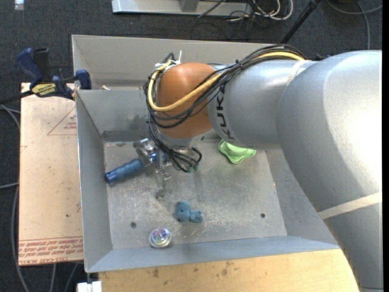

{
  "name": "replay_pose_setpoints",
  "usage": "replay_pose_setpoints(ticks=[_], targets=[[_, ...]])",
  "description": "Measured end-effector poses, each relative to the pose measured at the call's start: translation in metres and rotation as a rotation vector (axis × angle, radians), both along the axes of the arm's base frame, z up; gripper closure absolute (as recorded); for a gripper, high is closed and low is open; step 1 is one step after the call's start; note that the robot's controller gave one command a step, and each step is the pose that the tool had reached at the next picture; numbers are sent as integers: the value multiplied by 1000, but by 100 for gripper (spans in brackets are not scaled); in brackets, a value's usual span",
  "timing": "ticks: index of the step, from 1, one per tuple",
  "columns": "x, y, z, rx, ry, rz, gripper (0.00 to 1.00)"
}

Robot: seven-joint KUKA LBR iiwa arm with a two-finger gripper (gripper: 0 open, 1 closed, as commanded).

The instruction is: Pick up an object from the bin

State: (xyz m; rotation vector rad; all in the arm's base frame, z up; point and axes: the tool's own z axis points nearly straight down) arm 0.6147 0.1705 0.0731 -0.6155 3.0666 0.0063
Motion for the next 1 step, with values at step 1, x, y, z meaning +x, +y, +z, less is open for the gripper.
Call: replay_pose_setpoints(ticks=[1], targets=[[12,-38,28,-7,5,186,0]])
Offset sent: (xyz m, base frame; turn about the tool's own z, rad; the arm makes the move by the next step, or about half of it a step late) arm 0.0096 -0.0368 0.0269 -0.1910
